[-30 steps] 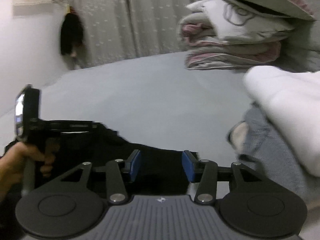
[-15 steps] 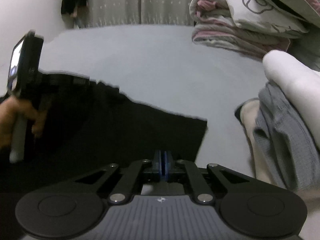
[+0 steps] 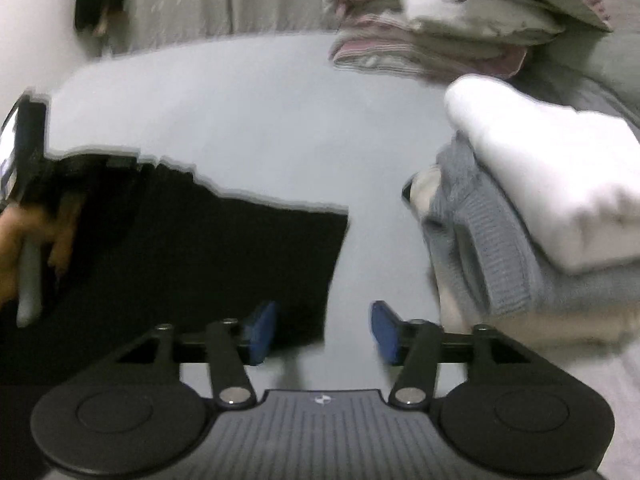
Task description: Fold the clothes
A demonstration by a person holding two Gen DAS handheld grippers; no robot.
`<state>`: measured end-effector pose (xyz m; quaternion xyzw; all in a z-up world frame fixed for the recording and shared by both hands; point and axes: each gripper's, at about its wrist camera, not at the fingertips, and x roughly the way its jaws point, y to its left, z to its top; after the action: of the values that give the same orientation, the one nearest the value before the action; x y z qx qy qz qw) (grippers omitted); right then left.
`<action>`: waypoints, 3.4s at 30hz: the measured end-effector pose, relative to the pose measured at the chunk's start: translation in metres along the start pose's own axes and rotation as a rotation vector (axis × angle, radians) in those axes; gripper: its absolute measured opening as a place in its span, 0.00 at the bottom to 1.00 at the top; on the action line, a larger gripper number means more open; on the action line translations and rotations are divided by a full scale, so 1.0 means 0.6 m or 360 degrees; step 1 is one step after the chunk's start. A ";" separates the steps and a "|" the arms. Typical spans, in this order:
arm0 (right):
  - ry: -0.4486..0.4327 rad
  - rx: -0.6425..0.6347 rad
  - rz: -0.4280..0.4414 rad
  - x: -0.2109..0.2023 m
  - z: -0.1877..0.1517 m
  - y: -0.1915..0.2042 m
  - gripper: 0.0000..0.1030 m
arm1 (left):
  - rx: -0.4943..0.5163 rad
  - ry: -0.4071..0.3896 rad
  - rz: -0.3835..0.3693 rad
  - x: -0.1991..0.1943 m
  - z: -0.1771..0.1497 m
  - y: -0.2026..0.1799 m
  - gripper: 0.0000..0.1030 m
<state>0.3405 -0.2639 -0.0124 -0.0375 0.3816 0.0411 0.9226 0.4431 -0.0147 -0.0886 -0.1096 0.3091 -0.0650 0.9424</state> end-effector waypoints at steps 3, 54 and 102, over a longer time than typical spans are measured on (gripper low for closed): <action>-0.0097 -0.0002 -0.0028 0.042 0.027 0.011 0.54 | -0.0009 -0.0002 -0.0022 -0.001 0.000 0.002 0.15; -0.0091 0.0335 -0.0301 -0.002 -0.072 -0.007 0.06 | 0.0002 0.0197 -0.0403 -0.005 -0.011 -0.037 0.10; -0.0117 0.0798 0.0552 0.003 -0.124 -0.108 0.15 | -0.0086 0.0084 -0.0634 -0.002 -0.022 -0.043 0.62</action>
<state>0.2964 -0.3358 -0.0635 0.2587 0.3470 0.1039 0.8955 0.4326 -0.0414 -0.0921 -0.1921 0.3077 -0.2446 0.8992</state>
